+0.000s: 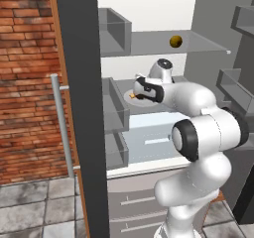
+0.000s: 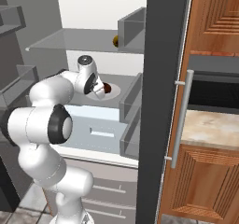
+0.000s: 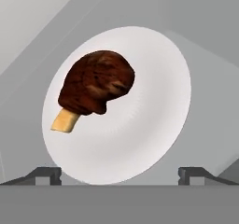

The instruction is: Transport the steak from the fridge to the microwave and turn on the microwave.

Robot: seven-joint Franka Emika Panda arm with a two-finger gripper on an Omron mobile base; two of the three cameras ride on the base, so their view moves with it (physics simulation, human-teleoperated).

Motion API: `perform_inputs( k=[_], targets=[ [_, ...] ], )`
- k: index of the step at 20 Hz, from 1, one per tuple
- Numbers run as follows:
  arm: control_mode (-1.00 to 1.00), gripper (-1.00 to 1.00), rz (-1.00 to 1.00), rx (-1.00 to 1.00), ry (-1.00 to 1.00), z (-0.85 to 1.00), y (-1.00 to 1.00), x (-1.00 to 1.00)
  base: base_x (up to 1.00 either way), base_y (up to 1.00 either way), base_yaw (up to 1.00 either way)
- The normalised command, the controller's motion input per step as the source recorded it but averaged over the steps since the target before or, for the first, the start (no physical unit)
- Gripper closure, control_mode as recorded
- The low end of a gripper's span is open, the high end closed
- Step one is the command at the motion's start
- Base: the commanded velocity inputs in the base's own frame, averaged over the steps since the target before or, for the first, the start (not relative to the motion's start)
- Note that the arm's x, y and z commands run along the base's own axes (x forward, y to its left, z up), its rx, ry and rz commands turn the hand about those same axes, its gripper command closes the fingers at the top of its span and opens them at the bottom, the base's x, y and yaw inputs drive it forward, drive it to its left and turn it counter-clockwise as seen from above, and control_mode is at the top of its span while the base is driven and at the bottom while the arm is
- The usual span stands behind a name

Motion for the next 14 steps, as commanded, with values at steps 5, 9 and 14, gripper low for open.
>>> perform_inputs(
  k=[5, 9, 14],
  targets=[
    [-1.0, -1.0, -0.04, 0.0, 0.0, -0.04, 0.05, 0.36, 0.0, 0.0, 0.0],
    [-1.0, -1.0, -0.04, 0.0, 0.0, 0.0, 0.09, 0.3, 0.0, 0.0, 0.0],
    [-1.0, -1.0, -0.04, 0.0, 0.0, -0.09, 0.04, 0.26, 0.0, 0.0, 0.0]
  ],
)
